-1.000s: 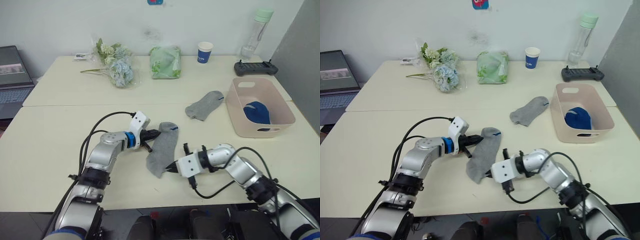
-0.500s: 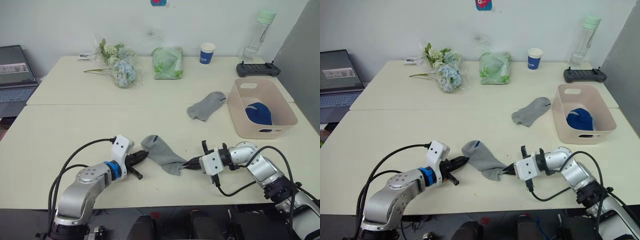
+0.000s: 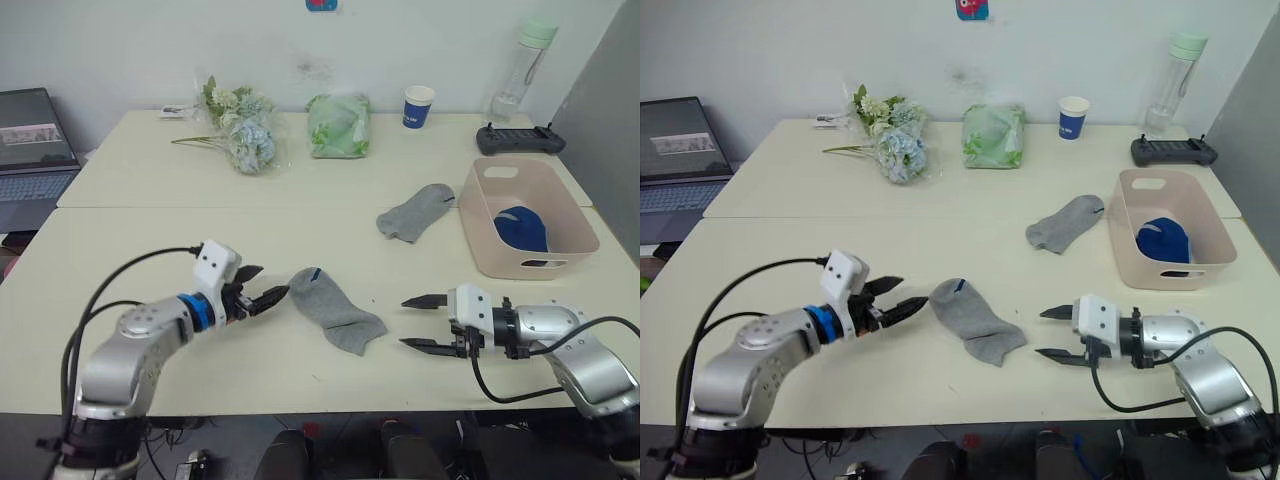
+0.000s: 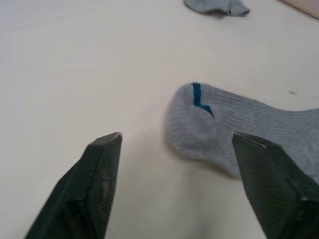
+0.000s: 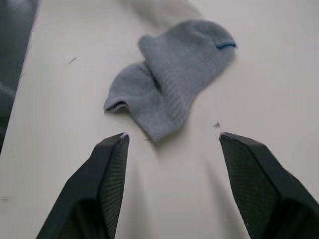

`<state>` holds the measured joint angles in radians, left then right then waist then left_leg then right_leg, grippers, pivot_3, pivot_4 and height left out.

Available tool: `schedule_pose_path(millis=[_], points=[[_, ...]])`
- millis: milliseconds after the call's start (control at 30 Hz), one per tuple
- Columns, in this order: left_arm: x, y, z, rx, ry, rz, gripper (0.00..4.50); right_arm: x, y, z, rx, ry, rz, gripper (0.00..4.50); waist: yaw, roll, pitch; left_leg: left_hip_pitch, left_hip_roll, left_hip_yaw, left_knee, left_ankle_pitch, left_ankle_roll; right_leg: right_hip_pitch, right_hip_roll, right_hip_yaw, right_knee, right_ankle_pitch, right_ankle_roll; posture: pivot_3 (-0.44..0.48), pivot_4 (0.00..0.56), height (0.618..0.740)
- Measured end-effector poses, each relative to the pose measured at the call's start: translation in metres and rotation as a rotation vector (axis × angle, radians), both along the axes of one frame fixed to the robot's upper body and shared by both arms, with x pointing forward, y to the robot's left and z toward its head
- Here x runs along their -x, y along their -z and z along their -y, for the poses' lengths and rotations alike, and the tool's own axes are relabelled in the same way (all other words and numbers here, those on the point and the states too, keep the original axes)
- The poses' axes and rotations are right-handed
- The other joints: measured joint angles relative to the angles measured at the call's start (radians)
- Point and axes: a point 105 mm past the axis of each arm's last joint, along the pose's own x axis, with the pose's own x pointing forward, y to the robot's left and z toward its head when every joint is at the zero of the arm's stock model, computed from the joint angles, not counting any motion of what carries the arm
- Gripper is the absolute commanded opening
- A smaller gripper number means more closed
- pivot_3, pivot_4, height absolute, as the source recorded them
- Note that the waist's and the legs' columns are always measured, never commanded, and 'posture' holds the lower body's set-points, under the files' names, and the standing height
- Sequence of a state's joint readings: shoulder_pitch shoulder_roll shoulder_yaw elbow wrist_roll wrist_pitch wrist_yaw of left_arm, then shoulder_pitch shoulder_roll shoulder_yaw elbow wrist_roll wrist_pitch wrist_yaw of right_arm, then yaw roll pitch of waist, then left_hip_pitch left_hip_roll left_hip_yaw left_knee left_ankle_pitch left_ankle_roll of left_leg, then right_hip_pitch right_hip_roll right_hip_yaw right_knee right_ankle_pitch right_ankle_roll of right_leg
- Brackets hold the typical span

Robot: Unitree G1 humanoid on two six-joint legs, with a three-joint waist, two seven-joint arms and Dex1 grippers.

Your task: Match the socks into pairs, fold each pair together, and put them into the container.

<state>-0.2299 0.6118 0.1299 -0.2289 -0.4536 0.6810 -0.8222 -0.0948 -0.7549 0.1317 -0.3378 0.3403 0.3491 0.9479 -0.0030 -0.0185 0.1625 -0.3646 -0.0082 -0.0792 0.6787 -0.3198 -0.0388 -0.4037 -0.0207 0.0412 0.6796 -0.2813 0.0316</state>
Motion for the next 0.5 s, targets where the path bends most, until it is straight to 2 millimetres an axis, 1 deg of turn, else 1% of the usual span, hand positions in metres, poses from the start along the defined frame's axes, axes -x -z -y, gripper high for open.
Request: schedule_pose_path(millis=[33,67,133,167,233,333,433,467,500], points=[[-0.003,-0.004,0.002,-0.009,0.036,0.016,3.77,0.000,0.003,-0.001,-0.027,0.064,-0.059,3.15,0.000,0.000,0.000,0.000,-0.001,0.000,0.000,0.000,0.000,0.000,0.000,0.000,0.000,0.000,0.000,0.000,0.150,0.740],[-0.012,-0.009,0.004,-0.036,0.073,0.040,3.77,0.000,0.006,-0.004,-0.085,0.145,-0.141,3.15,0.000,0.000,0.000,0.000,-0.001,0.000,0.000,0.000,0.000,0.001,0.000,0.000,0.000,0.000,0.000,0.000,0.150,0.740],[-0.026,-0.009,0.007,-0.089,0.111,0.068,3.77,0.008,0.010,-0.018,-0.154,0.192,-0.279,3.15,0.000,0.001,0.000,0.000,-0.001,0.000,0.000,0.000,0.000,0.000,0.001,-0.001,0.000,0.000,0.000,0.000,0.150,0.740],[-0.031,-0.006,0.008,-0.107,0.127,0.068,3.77,0.011,0.011,-0.022,-0.163,0.198,-0.316,3.15,-0.001,0.001,0.000,0.000,-0.001,0.001,0.000,0.000,0.000,0.000,0.001,-0.001,0.000,0.000,0.000,0.000,0.150,0.740],[-0.039,0.006,0.013,-0.143,0.162,0.047,3.77,0.013,0.015,-0.026,-0.165,0.232,-0.371,3.15,-0.003,0.000,0.000,0.000,-0.001,0.003,0.000,0.000,0.000,-0.001,0.001,-0.001,-0.001,0.000,0.000,0.000,0.150,0.740],[-0.042,0.027,0.018,-0.215,0.216,0.017,3.77,0.014,0.021,-0.032,-0.166,0.275,-0.450,3.15,-0.007,0.000,0.000,-0.001,-0.001,0.003,0.000,0.000,0.000,-0.001,0.001,-0.001,-0.001,0.000,0.000,0.000,0.150,0.740],[-0.044,0.038,0.016,-0.237,0.215,-0.003,3.18,0.013,0.021,-0.040,-0.201,0.295,-0.491,3.15,-0.009,0.000,0.000,0.000,0.000,0.002,0.000,0.000,0.001,-0.002,0.002,-0.001,0.000,0.000,0.000,0.000,0.150,0.740],[-0.045,0.040,0.015,-0.243,0.211,-0.008,2.89,0.014,0.021,-0.044,-0.218,0.294,-0.513,3.15,-0.010,0.000,0.000,0.000,0.000,0.001,0.000,0.000,0.001,-0.001,0.002,-0.001,0.000,0.000,0.000,0.000,0.150,0.740],[-0.045,0.041,0.014,-0.247,0.209,-0.009,2.55,0.014,0.021,-0.047,-0.231,0.297,-0.526,2.97,-0.012,0.000,0.000,0.000,0.000,0.001,0.000,0.000,0.001,-0.001,0.002,-0.001,0.000,0.000,0.000,0.000,0.150,0.740]])
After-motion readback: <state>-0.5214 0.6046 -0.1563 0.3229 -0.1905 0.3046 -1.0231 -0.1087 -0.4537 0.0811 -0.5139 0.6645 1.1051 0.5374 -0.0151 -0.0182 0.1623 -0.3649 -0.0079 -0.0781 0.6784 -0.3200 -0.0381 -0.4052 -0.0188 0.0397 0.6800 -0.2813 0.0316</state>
